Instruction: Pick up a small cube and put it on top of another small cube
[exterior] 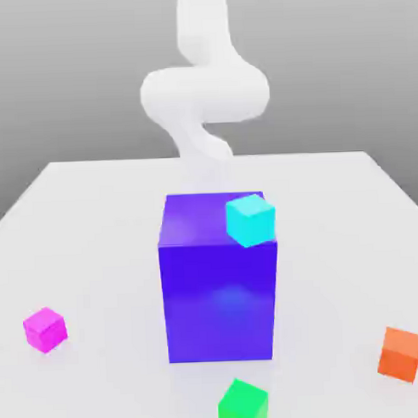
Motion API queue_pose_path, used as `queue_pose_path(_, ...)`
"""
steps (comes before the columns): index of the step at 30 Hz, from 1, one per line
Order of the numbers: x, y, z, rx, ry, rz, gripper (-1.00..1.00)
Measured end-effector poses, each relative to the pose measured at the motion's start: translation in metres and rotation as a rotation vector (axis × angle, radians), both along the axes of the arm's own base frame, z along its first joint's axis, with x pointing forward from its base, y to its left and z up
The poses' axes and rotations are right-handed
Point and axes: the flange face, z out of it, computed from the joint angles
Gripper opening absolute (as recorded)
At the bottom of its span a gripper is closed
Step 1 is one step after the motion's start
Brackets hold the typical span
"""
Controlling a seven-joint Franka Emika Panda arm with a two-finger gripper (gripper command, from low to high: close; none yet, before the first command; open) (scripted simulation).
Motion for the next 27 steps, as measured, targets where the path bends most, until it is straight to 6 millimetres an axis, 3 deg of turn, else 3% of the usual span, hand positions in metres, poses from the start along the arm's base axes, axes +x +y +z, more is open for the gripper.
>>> queue_pose_path(6, 0.047, -0.055, -0.086, 0.123, 0.113, -0.345, 0.00)
queue_pose_path(13, 0.067, -0.129, -0.191, 0.271, 0.214, -0.741, 0.00)
queue_pose_path(20, 0.049, -0.199, -0.299, 0.431, 0.291, -1.138, 0.00)
queue_pose_path(27, -0.001, -0.254, -0.401, 0.609, 0.346, -1.552, 0.00)
